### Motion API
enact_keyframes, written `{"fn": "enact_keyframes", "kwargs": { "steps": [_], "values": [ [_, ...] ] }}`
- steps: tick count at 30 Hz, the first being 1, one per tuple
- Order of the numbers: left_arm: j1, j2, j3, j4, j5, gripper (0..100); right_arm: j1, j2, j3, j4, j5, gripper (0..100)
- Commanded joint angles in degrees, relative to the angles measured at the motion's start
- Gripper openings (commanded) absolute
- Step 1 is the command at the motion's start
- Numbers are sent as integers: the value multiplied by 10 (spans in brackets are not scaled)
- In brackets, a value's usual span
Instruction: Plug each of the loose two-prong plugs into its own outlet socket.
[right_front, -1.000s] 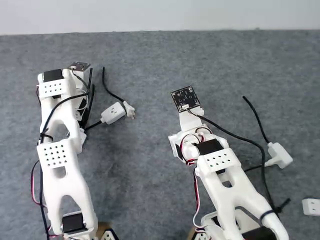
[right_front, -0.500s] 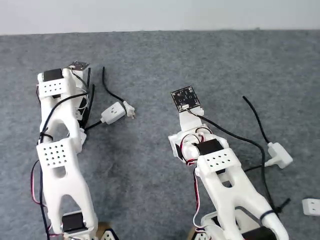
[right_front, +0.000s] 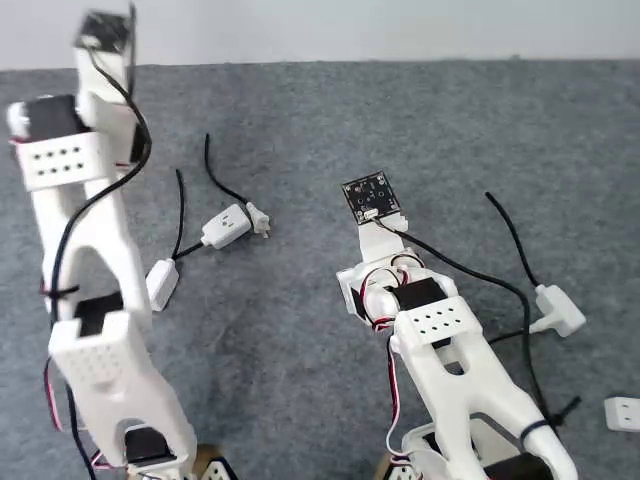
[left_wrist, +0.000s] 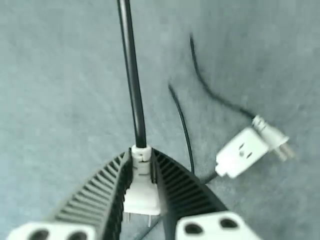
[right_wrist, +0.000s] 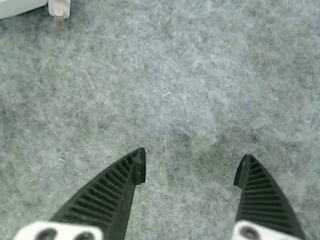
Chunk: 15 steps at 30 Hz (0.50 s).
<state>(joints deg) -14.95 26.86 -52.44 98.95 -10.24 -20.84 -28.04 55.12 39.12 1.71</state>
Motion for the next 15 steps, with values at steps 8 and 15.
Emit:
{"fn": "enact_keyframes", "kwargs": {
  "steps": [8, 15],
  "values": [
    [64, -313, -41, 9, 12, 11, 0, -1, -14, 1, -3, 292],
    [152, -390, -41, -18, 14, 11, -79, -28, -28, -40, -1, 292]
  ]
}}
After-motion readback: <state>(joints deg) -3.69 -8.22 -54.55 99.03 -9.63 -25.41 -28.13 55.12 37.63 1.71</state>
